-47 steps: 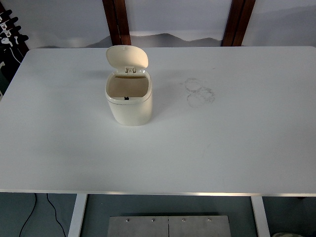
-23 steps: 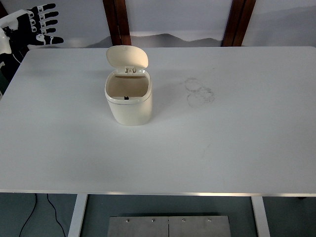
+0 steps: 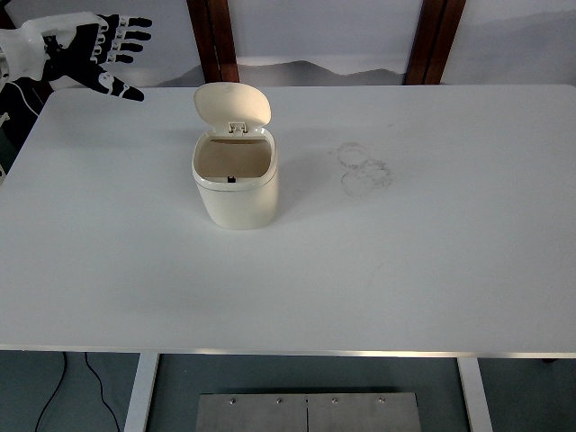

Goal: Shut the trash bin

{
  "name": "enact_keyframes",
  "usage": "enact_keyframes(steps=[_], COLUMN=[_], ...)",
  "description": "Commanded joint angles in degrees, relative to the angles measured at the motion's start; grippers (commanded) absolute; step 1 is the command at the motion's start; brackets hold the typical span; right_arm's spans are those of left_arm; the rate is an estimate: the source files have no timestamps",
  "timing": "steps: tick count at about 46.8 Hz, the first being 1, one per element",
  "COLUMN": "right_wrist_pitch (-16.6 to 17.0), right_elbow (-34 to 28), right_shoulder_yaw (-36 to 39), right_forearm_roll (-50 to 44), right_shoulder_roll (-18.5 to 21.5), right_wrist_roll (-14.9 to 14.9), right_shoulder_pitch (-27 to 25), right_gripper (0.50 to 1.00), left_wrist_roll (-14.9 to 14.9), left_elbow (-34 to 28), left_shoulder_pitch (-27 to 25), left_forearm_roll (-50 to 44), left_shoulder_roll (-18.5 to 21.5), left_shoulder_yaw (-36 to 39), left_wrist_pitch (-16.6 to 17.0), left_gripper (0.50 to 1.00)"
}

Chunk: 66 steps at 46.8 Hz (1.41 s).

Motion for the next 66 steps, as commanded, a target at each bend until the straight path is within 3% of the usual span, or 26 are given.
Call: enact_keyframes(steps=[1, 15, 23, 32, 56, 66], right_wrist_pitch=[0.01, 0.01, 0.01, 0.01, 0.01, 0.01], right_elbow=[0.01, 0.01, 0.01, 0.01, 0.01, 0.01], right_shoulder_yaw=[0.00, 0.00, 0.00, 0.00, 0.00, 0.00], right_forearm_roll=[0.00, 0.00, 0.00, 0.00, 0.00, 0.00], right_shoulder_roll=[0.00, 0.00, 0.00, 0.00, 0.00, 0.00], right_wrist_roll=[0.03, -0.06, -0.06, 0.03, -0.06, 0.03], right_shoulder_pitch=[-0.02, -0.02, -0.02, -0.02, -0.02, -0.02], right_gripper=[0.995, 0.995, 0.995, 0.995, 0.995, 0.995], left_wrist_roll=[0.49, 0.49, 0.49, 0.49, 0.58, 4.53], left_elbow=[-0.07, -1.47, -4.28, -5.86, -7.62, -11.22], left_shoulder_pitch=[-0.19, -1.69, -2.92, -5.20, -9.69, -10.57], left_forearm_roll=[2.04, 3.19, 3.19, 3.19, 3.19, 3.10], left_shoulder_roll=[-1.74, -5.26, -5.26, -5.44, -6.93, -6.05], left_shoulder_yaw=[-0.01, -0.01, 0.08, 1.57, 8.87, 10.36], left_wrist_pitch=[-0.17, -0.52, -0.79, -4.21, -5.88, -5.80], left_gripper=[1.000, 1.000, 1.000, 1.000, 1.000, 1.000])
